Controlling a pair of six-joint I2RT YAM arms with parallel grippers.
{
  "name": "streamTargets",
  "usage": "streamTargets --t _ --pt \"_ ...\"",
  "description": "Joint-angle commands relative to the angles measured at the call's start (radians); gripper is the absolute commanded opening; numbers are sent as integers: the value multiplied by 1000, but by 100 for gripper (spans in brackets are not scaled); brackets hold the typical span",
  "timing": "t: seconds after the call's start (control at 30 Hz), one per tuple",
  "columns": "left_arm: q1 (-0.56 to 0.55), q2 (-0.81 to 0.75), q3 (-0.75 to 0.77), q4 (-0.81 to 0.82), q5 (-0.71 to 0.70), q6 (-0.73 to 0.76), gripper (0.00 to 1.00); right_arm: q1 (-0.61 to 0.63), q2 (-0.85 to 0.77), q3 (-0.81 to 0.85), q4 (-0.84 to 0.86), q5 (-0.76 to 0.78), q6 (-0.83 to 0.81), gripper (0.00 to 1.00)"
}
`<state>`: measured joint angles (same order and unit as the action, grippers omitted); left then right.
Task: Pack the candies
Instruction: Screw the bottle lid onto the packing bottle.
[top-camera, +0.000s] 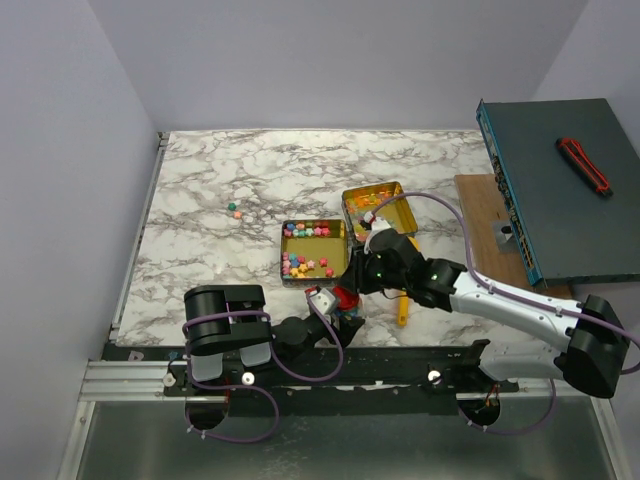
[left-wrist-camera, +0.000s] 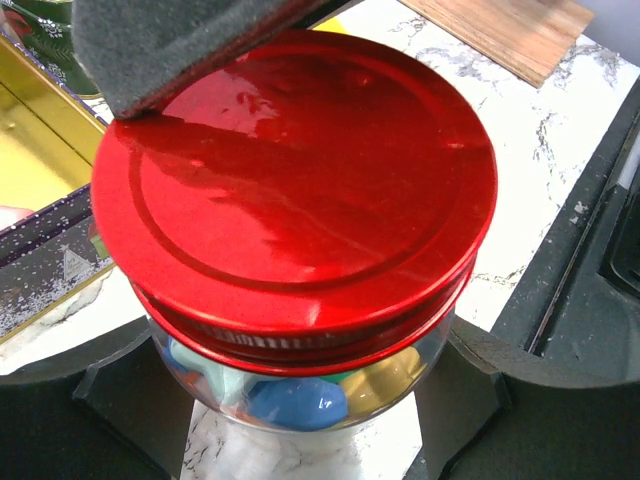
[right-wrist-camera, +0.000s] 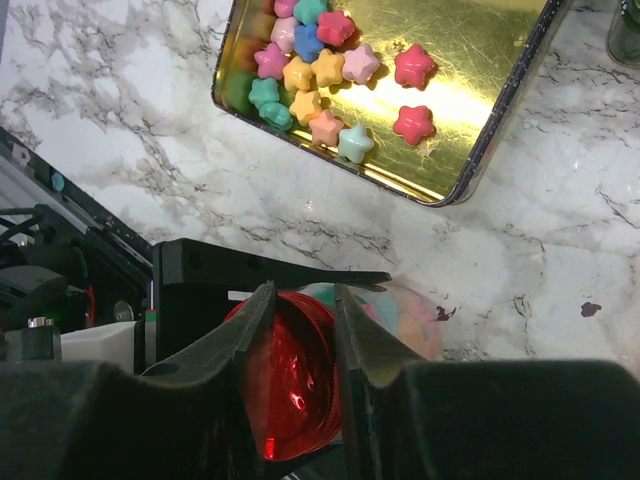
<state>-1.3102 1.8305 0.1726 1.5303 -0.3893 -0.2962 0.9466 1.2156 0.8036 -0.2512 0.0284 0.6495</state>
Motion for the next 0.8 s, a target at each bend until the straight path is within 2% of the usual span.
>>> streamTargets --t 0.0,0.3,0.77 --pt "4 65 -42 22 35 -41 42 1 -8 -39 -1 -69 -5 26" --pt "24 72 -49 19 17 -86 40 2 -77 -97 -48 -148 -10 18" --pt "39 67 -51 9 7 -98 39 47 -295 -246 -126 -284 83 16"
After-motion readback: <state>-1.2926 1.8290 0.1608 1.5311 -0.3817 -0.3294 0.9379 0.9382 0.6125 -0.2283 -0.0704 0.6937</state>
